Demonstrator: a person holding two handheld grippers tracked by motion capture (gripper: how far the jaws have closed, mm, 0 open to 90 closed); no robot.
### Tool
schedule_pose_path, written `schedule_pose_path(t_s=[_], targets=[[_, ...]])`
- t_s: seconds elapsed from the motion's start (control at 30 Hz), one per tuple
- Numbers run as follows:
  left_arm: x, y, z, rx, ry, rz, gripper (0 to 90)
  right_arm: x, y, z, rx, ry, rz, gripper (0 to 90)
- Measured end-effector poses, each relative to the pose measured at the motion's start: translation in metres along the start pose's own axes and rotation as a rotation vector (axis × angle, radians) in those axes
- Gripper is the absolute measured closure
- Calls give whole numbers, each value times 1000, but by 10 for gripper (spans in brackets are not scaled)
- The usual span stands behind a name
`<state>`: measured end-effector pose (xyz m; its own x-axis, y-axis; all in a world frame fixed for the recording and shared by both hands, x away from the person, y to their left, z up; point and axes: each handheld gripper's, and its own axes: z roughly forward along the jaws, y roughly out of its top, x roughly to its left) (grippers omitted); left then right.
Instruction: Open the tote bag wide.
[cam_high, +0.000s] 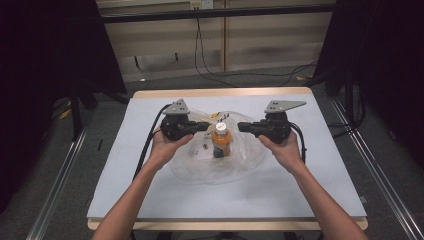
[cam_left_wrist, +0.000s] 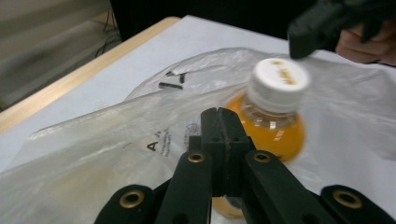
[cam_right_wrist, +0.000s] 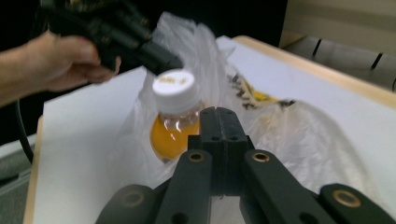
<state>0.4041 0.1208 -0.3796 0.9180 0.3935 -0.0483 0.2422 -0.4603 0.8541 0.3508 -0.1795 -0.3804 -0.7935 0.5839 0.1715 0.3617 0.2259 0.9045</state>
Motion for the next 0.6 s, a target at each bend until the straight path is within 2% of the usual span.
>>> schedule_pose_path(t_s=[0.03, 0.07, 0.1, 0.13, 0.17, 0.23, 0.27, 0.33, 0.4, 0.47, 0.5, 0.53, 0.57, 0.6], targets=[[4, -7, 15, 72, 15, -3, 900, -2, -9, 12, 35, 17, 14, 900], [5, -11, 21, 107, 15, 1, 900, -3, -14, 18, 55, 23, 19, 900], [5, -11, 21, 107, 15, 1, 900, -3, -14, 18, 55, 23, 19, 900], [5, -16, 28, 112, 7, -5, 900, -5, -20, 24, 80, 24, 21, 900], [8, -26, 37, 139, 3, -15, 900, -11, -30, 35, 121, 17, 29, 900], [10, -34, 43, 169, 5, -31, 900, -17, -39, 44, 160, 6, 34, 900], [10, -34, 43, 169, 5, -31, 900, -17, -39, 44, 160, 6, 34, 900], [14, -44, 48, 219, 22, -28, 900, -26, -49, 55, 210, -8, 48, 900], [17, -51, 50, 234, 16, -38, 900, -29, -56, 63, 241, -4, 59, 900], [18, -56, 50, 259, 40, -43, 900, -32, -64, 69, 278, -7, 60, 900], [19, -59, 50, 273, 34, -37, 900, -34, -68, 72, 292, -9, 68, 900], [21, -61, 49, 324, 39, -3, 900, -37, -72, 74, 309, -17, 69, 900], [21, -61, 49, 324, 39, -3, 900, -39, -76, 76, 324, -19, 71, 900], [23, -67, 47, 370, 45, 21, 900, -41, -79, 76, 331, -24, 76, 900]])
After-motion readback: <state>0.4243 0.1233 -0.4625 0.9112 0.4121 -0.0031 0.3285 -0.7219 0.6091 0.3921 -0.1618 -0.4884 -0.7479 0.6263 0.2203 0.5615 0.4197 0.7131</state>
